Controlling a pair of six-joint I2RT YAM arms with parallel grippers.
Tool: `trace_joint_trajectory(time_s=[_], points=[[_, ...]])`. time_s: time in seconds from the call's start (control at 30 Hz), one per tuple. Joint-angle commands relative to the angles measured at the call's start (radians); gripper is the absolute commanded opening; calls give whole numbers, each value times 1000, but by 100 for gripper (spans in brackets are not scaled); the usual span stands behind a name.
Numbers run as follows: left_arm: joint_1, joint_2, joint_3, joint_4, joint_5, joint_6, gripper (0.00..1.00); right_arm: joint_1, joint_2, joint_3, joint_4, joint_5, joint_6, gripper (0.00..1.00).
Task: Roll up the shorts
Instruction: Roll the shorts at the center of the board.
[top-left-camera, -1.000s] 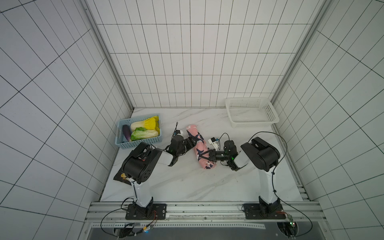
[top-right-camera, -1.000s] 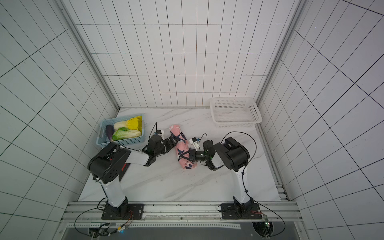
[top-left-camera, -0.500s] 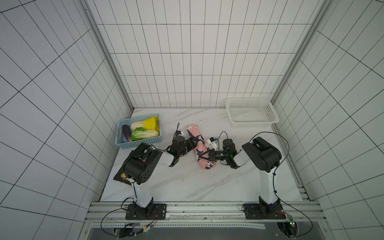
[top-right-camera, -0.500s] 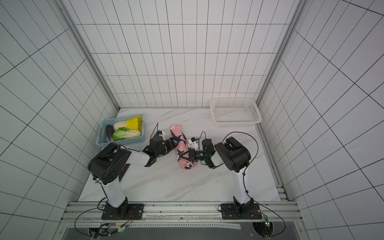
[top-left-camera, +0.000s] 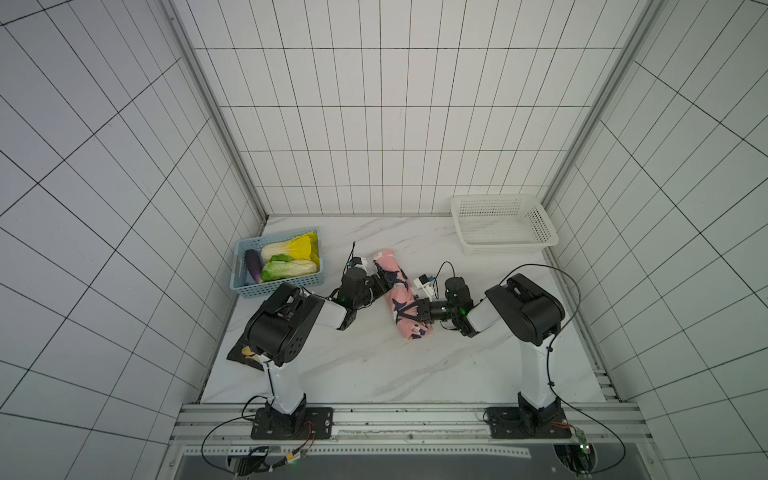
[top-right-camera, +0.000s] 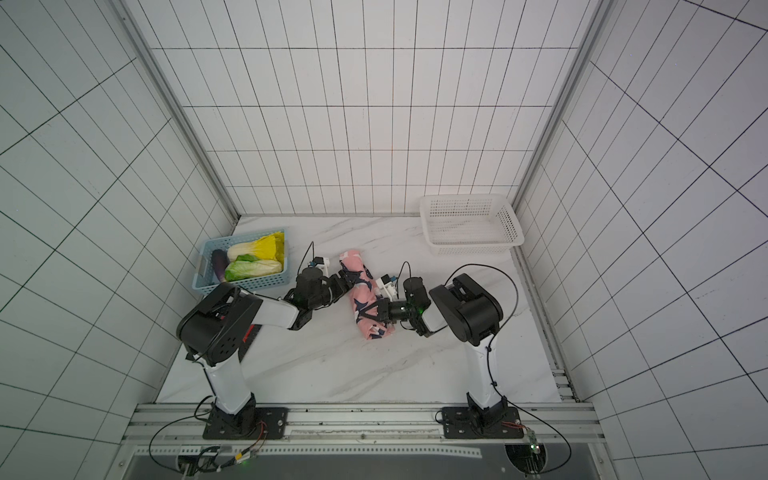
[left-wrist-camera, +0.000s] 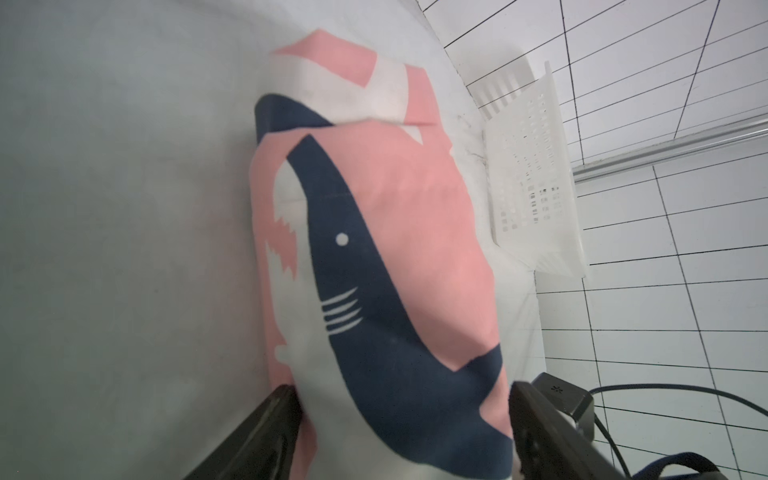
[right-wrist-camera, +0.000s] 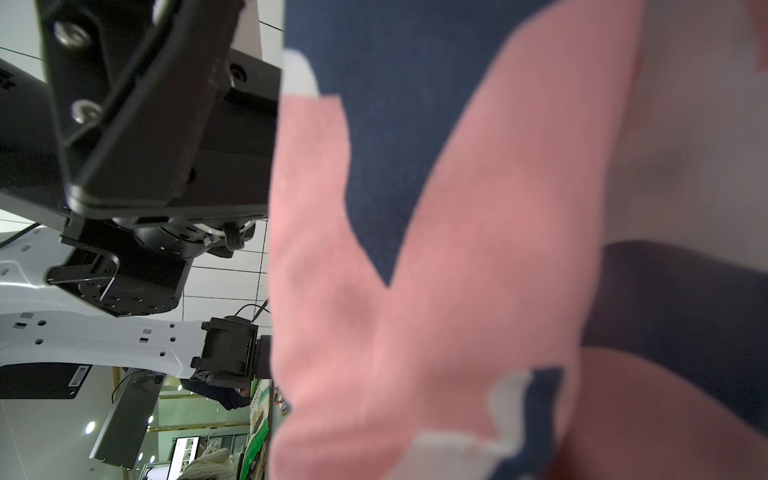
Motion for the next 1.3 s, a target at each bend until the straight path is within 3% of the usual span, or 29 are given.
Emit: trace_joint_trajectory(time_s=[0.0,0.23,0.37,0.53,0.73,0.83,0.93,1.27], points=[[-20,37,81,-157,-15,71,82,-7,38,-9,-154,39,-64,16],[-84,101,237,-505,-219,161,72,-8,38,-6,-164,37,-71,17],[-143,151,354,-682,-332,220,51,-7,19,-12,-191,48,-84,23],[-152,155,337,-684,-361,216,32,-12,-149,-59,-387,131,-187,53],[-147,101,264,-625,-353,224,32,-95,-471,-86,-760,246,-325,65],[-146,77,234,-595,-341,224,32,-127,-547,-20,-915,302,-366,72],[-140,73,214,-573,-313,226,32,-138,-495,104,-1024,317,-405,72],[-118,18,117,-476,-233,223,33,-150,-165,400,-1035,272,-354,74]])
